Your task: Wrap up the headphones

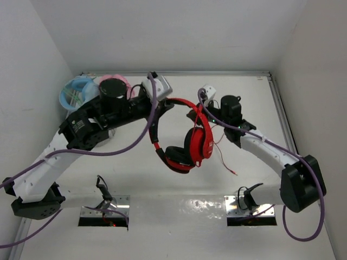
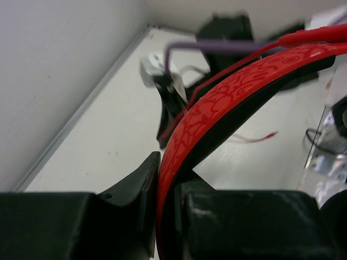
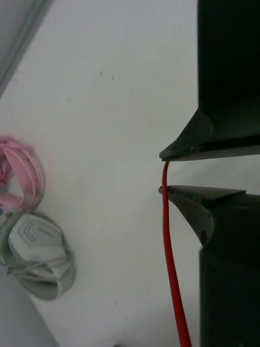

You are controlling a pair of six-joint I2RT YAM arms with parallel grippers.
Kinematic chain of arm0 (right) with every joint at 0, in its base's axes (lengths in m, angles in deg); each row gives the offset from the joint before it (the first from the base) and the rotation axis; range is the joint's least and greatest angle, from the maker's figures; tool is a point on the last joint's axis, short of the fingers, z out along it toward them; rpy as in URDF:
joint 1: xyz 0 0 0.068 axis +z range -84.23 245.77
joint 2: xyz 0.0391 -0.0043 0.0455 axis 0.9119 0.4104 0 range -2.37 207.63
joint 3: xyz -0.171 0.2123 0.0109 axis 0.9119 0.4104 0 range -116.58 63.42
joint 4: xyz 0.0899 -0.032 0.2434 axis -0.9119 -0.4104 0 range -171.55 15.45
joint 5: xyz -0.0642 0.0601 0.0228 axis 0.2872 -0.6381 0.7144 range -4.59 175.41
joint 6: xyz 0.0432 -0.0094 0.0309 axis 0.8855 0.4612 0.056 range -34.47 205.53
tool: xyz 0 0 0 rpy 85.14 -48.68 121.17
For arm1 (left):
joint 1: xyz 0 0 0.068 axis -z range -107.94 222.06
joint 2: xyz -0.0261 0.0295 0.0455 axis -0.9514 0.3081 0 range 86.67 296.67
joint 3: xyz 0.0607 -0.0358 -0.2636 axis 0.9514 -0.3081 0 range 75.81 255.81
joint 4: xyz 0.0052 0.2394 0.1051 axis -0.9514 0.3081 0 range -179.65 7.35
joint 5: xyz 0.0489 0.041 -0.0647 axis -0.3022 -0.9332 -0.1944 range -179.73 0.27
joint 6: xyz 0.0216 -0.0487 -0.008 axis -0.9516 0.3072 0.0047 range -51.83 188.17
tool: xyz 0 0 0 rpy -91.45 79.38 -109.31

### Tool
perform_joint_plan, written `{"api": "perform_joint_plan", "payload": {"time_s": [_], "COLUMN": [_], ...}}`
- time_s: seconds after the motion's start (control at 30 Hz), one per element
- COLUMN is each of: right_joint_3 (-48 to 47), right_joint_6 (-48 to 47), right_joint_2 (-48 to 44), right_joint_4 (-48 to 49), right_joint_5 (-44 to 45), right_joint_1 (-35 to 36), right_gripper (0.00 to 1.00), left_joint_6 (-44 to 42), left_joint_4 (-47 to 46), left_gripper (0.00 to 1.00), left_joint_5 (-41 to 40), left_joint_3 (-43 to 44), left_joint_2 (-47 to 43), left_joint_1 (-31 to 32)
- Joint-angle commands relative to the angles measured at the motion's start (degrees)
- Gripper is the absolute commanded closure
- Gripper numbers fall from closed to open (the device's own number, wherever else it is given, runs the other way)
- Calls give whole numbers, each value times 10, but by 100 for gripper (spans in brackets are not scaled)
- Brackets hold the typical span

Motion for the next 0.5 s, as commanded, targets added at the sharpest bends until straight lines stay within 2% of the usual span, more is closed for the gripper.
{"api": "perform_joint_plan", "payload": {"time_s": [0.0, 0.03, 0.07, 0.23, 0.33, 0.47], "right_joint_3": [92, 112, 139, 185, 201, 219], "right_joint_6": [151, 152, 138, 86, 68, 77], "right_joint_2": [-7, -13, -20, -12, 7, 45], "right_joint_4": [259, 318, 332, 312, 329, 378], "right_joint_5": [-65, -45, -6, 121, 141, 127], "right_joint_1": [26, 52, 63, 91, 91, 93], "right_gripper": [74, 70, 65, 56, 50, 49], "left_joint_6": [96, 110, 116, 148, 155, 162], "left_joint_4": [-25, -23, -22, -7, 3, 15], "left_gripper": [100, 100, 100, 100, 100, 100], "left_joint_5": [-14, -18, -27, -53, -71, -97], "left_joint_3": [73, 80, 90, 127, 150, 176], "left_joint_2": [5, 7, 10, 11, 13, 22], "left_joint_1": [-14, -21, -24, -39, -43, -49]}}
